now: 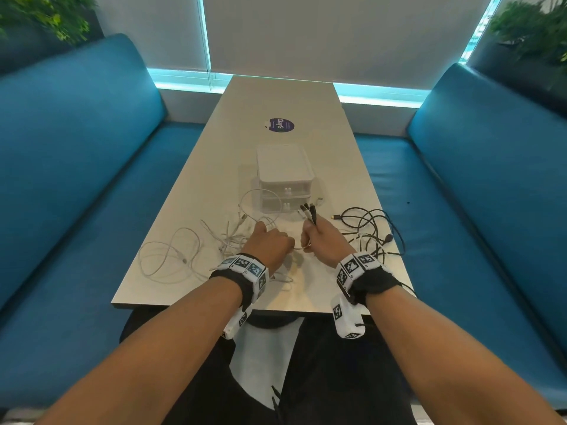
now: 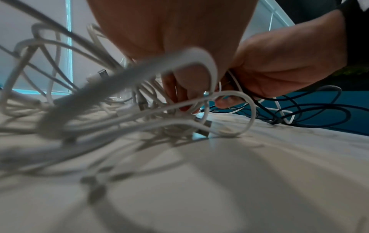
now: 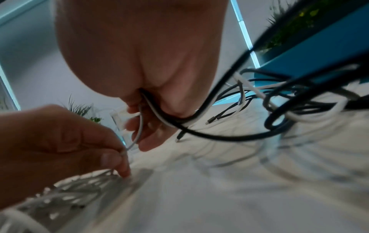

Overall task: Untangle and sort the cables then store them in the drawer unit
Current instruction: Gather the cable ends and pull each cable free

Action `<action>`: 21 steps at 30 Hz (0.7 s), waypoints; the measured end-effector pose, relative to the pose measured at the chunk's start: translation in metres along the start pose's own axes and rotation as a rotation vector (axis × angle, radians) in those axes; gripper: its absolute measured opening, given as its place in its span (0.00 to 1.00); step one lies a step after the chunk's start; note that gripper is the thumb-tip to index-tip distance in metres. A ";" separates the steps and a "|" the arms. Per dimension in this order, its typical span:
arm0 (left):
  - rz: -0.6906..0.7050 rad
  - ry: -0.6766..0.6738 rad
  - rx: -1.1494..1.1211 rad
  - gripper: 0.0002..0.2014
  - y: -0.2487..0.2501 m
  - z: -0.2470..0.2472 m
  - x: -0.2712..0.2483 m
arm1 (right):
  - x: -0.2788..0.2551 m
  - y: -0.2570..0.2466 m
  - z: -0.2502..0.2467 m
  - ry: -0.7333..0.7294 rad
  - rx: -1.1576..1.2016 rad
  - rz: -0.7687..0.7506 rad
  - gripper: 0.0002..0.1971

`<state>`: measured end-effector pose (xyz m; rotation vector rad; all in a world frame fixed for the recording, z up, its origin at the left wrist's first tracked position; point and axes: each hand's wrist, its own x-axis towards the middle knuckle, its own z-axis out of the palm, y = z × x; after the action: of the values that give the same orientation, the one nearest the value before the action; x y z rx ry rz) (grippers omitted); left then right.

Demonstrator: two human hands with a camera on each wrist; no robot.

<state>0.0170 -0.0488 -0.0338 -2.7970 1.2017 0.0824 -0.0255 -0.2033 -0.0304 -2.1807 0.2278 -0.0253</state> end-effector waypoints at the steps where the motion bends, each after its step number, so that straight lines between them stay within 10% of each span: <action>1: -0.003 -0.002 -0.026 0.12 0.002 -0.002 0.000 | -0.001 -0.004 0.001 -0.001 0.032 -0.026 0.14; 9: 0.038 0.071 -0.154 0.09 0.008 0.004 0.004 | -0.003 -0.021 0.006 0.061 0.062 -0.046 0.12; 15: 0.101 0.089 0.083 0.09 -0.004 0.002 -0.001 | -0.006 -0.003 -0.002 -0.014 -0.399 -0.142 0.12; 21: -0.023 0.030 0.017 0.12 -0.038 -0.004 -0.003 | -0.010 0.026 -0.040 0.080 -0.608 0.095 0.15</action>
<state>0.0432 -0.0210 -0.0275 -2.8066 1.1712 0.0285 -0.0436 -0.2489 -0.0274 -2.7724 0.4277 0.0118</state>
